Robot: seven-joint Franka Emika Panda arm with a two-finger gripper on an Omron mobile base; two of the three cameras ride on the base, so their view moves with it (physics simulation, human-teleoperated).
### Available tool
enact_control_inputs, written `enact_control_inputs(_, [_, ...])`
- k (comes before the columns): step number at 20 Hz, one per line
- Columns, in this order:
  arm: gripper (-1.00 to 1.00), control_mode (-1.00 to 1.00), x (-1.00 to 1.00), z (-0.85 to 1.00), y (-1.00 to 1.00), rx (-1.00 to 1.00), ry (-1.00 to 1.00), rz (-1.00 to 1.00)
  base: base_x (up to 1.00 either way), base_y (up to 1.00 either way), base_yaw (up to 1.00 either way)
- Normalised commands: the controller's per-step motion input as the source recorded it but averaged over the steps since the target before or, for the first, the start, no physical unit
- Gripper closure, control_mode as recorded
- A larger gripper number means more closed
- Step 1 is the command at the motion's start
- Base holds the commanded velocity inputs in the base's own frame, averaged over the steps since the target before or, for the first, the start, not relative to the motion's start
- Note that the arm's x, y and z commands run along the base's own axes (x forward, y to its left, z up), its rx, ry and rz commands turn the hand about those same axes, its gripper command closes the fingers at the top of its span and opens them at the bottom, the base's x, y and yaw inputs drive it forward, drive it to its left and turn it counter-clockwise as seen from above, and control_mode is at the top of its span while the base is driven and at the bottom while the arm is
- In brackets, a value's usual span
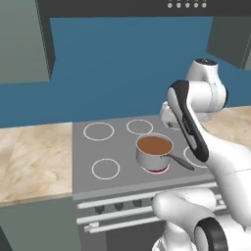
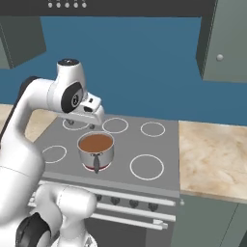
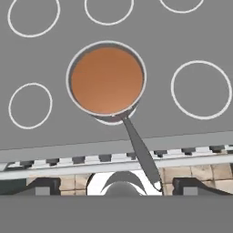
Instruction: Pick up the sugar cube(s) and place them in the saucepan with hot chocolate.
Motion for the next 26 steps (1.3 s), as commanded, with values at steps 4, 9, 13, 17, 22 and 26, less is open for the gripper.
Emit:
enact_control_inputs(4, [-1.0,1.0,0.0,0.0,0.0,0.0,0.0,0.0,-0.68,0.0,0.0])
enact_control_inputs(9, [-1.0,1.0,0.0,0.0,0.0,0.0,0.0,0.0,-0.32,0.03,0.15])
enact_control_inputs(13, [-1.0,1.0,0.0,0.0,0.0,0.0,0.0,0.0,-0.27,0.0,0.12])
enact_control_inputs(17, [-1.0,1.0,0.0,0.0,0.0,0.0,0.0,0.0,-0.25,0.0,0.09])
enact_control_inputs(22, [-1.0,1.0,0.0,0.0,0.0,0.0,0.0,0.0,-0.16,0.0,-0.07])
enact_control_inputs(26, [-1.0,1.0,0.0,0.0,0.0,0.0,0.0,0.0,-0.06,-0.02,-0.23])
